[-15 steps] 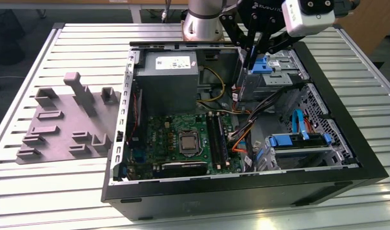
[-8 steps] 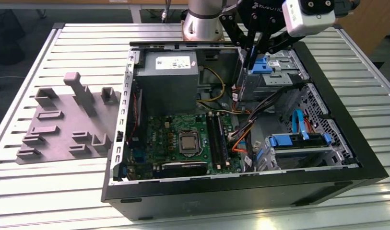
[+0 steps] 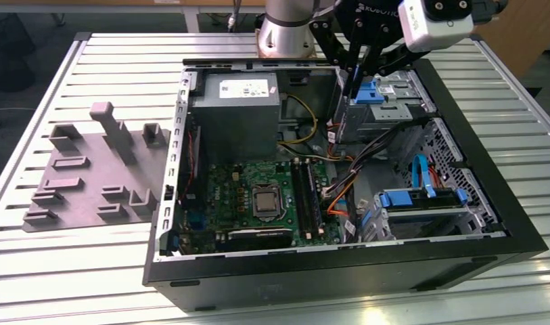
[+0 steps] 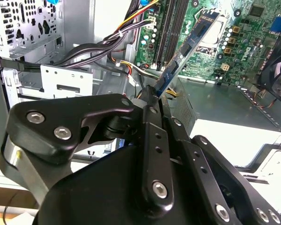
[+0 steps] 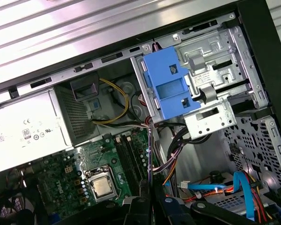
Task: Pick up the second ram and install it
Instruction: 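Insert the second ram into the second slot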
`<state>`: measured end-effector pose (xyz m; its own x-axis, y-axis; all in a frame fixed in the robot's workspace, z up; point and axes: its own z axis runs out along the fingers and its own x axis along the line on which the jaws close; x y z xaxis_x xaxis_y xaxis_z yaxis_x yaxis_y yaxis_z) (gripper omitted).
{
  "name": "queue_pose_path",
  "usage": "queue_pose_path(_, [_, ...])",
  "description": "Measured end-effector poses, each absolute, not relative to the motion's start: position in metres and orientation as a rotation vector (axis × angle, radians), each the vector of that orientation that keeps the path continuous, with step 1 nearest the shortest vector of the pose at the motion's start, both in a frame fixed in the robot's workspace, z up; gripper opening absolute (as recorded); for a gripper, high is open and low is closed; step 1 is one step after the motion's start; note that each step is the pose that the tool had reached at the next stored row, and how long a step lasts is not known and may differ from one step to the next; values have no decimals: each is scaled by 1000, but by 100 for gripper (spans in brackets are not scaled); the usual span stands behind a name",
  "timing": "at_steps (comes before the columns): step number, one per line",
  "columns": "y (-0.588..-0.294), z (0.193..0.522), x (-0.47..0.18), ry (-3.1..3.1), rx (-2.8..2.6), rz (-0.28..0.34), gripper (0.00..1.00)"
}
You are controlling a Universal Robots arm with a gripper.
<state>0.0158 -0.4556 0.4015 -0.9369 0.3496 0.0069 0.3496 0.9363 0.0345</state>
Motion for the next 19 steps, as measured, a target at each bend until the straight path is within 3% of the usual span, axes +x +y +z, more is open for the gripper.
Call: queue_pose_path(19, [-456,401,16,-3093,-540,-55,14])
